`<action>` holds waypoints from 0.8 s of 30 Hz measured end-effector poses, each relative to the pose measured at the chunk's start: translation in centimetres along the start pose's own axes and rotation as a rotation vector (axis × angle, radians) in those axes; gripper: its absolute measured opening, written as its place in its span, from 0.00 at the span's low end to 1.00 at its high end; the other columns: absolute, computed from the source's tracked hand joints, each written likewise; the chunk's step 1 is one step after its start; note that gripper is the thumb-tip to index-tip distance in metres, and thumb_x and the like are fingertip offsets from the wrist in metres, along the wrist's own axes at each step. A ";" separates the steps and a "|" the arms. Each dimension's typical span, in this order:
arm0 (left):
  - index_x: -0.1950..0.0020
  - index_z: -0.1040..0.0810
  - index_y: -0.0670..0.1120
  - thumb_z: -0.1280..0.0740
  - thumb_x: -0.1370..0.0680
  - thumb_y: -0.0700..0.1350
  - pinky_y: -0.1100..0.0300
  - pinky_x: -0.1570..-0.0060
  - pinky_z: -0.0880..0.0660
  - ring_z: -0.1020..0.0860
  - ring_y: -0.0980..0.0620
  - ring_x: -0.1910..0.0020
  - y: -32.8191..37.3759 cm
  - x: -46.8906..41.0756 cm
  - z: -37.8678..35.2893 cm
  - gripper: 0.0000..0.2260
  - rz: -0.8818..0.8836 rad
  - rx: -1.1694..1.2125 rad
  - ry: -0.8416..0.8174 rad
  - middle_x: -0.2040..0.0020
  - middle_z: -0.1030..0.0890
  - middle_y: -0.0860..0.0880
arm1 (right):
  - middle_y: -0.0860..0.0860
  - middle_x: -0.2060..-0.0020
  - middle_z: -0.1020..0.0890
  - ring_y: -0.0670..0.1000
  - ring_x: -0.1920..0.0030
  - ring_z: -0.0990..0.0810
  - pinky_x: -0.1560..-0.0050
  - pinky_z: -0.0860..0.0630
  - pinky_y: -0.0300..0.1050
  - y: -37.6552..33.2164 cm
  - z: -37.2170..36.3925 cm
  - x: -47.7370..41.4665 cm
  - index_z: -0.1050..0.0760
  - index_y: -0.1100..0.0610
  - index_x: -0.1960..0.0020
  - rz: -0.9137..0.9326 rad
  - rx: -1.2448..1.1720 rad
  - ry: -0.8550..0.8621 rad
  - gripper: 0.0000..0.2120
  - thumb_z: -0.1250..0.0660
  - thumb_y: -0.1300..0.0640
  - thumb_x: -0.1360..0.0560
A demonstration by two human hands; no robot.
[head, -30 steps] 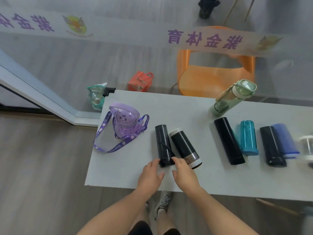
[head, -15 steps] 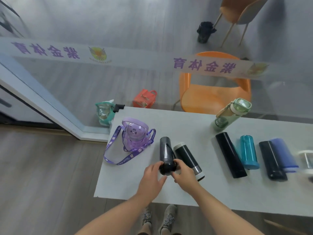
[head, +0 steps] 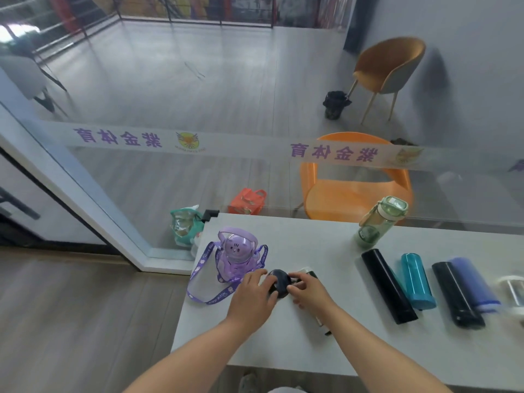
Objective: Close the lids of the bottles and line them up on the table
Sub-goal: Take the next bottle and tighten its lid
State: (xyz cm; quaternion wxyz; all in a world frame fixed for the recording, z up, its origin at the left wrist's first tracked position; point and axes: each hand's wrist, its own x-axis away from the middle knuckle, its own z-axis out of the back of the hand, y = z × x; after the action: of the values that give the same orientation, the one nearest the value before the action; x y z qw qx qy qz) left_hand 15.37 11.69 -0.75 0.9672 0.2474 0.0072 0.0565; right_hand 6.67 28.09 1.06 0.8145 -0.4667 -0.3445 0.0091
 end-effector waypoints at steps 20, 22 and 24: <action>0.30 0.34 0.58 0.31 0.24 0.47 0.56 0.42 0.24 0.23 0.52 0.45 -2.5 1.0 0.7 0.25 0.273 0.443 0.034 0.39 0.29 0.52 | 0.55 0.46 0.18 0.56 0.48 0.17 0.52 0.20 0.50 -1.8 -4.7 -2.0 0.22 0.52 0.46 -0.038 -0.231 0.001 0.07 0.33 0.59 0.23; 0.30 0.33 0.58 0.30 0.24 0.47 0.57 0.43 0.24 0.23 0.52 0.47 -2.5 0.8 0.6 0.24 0.259 0.452 0.051 0.41 0.30 0.52 | 0.54 0.47 0.18 0.56 0.49 0.17 0.50 0.18 0.52 -2.2 -4.3 -2.1 0.21 0.54 0.46 0.006 -0.194 0.052 0.06 0.32 0.60 0.23; 0.31 0.30 0.56 0.30 0.24 0.47 0.59 0.45 0.24 0.23 0.54 0.49 -2.4 0.8 0.4 0.22 0.227 0.449 0.059 0.45 0.30 0.51 | 0.52 0.50 0.18 0.54 0.52 0.17 0.47 0.17 0.57 -2.5 -4.0 -2.1 0.20 0.55 0.47 0.060 -0.136 0.102 0.06 0.32 0.60 0.23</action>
State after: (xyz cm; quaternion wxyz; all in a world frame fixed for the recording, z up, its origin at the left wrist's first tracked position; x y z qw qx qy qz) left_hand 16.41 9.54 -1.52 0.8750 0.4533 0.0200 0.1691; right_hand 6.59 22.97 0.54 0.7967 -0.5309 -0.2885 -0.0137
